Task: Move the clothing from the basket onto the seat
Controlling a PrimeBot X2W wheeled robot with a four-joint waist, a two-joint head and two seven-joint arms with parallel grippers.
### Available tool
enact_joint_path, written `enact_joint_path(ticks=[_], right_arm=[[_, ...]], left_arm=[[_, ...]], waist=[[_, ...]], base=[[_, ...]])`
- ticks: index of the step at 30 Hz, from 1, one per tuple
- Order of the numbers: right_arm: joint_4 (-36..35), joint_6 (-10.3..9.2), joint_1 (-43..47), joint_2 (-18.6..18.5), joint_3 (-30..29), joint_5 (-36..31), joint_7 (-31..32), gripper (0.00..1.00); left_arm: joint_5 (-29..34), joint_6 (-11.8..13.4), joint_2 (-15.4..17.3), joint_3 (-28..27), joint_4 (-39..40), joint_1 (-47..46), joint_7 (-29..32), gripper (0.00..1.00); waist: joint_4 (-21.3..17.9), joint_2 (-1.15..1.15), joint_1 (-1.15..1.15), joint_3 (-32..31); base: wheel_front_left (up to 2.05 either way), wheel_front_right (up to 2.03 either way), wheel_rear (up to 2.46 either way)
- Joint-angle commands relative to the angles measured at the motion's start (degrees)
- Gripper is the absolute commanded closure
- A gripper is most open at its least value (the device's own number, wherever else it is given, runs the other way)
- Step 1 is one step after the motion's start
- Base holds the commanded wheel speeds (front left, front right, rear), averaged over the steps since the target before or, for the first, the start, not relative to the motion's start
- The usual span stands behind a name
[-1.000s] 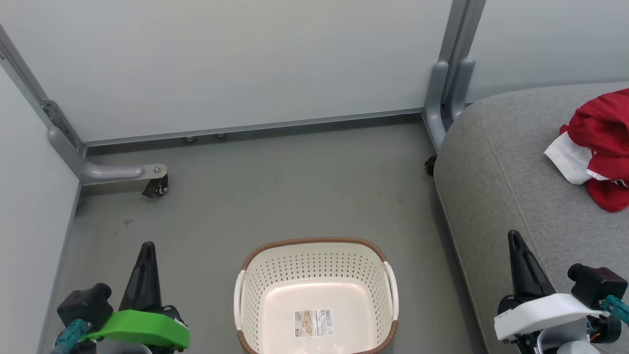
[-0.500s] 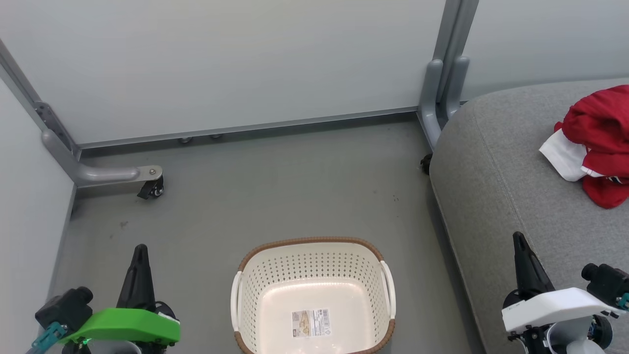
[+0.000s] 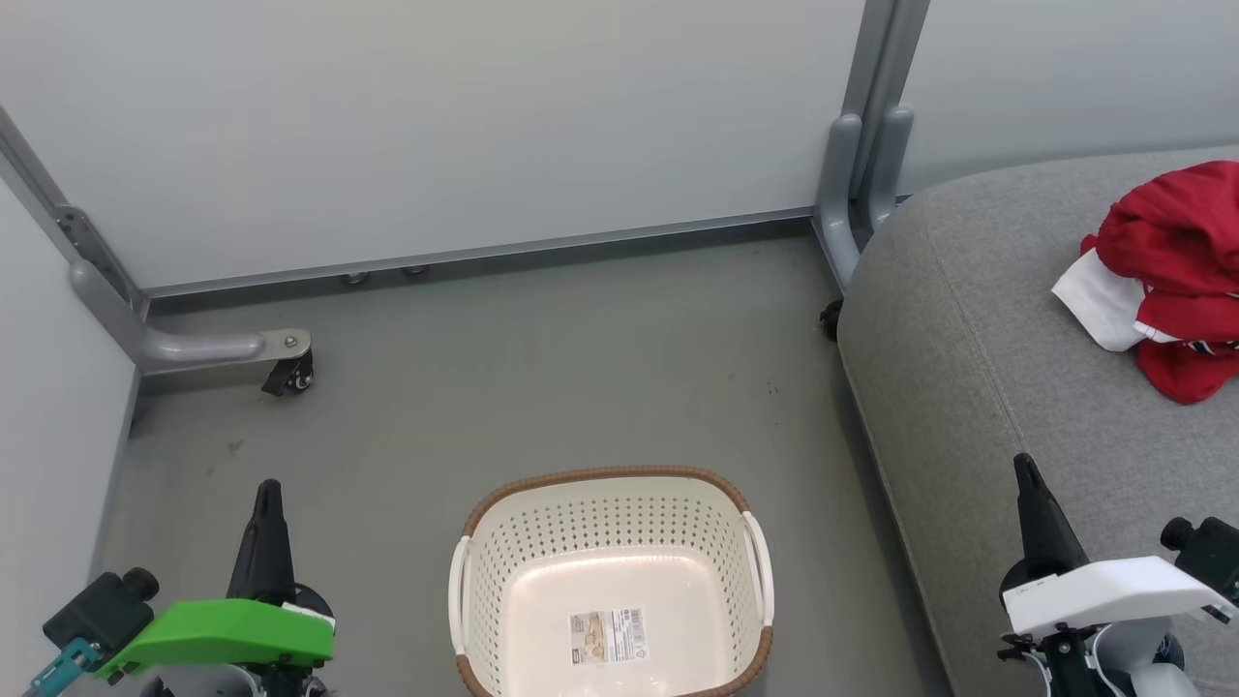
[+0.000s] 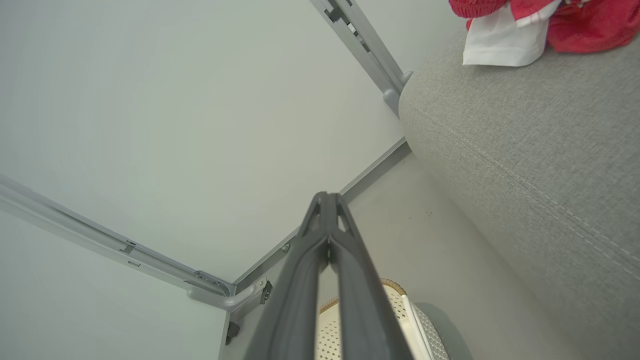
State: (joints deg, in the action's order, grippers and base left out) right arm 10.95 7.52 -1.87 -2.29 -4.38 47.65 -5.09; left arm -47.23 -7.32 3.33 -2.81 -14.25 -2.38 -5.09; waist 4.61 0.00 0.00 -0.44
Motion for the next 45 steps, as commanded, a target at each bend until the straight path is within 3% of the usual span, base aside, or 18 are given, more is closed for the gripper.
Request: enact_joint_path(ticks=[1,45], right_arm=[[-0.4,-0.01,-1.6,-0.4,-0.3,1.9,0.4,1.00],[1.7,-0.04,-3.6,-0.6,-1.5,28.3,7.4,1.00]], left_arm=[[-2.0,-0.1,0.1,-0.4,0.8,-1.9,0.4,1.00],[-28.5,-0.2,-0.2,-2.5,0.5,-3.5,7.4,1.00]], waist=[[-0.1,0.00,0.00,0.0],[-2.4,0.00,0.00,0.3]], base=[[0.00,0.00,0.00],[0.00,0.00,0.00]])
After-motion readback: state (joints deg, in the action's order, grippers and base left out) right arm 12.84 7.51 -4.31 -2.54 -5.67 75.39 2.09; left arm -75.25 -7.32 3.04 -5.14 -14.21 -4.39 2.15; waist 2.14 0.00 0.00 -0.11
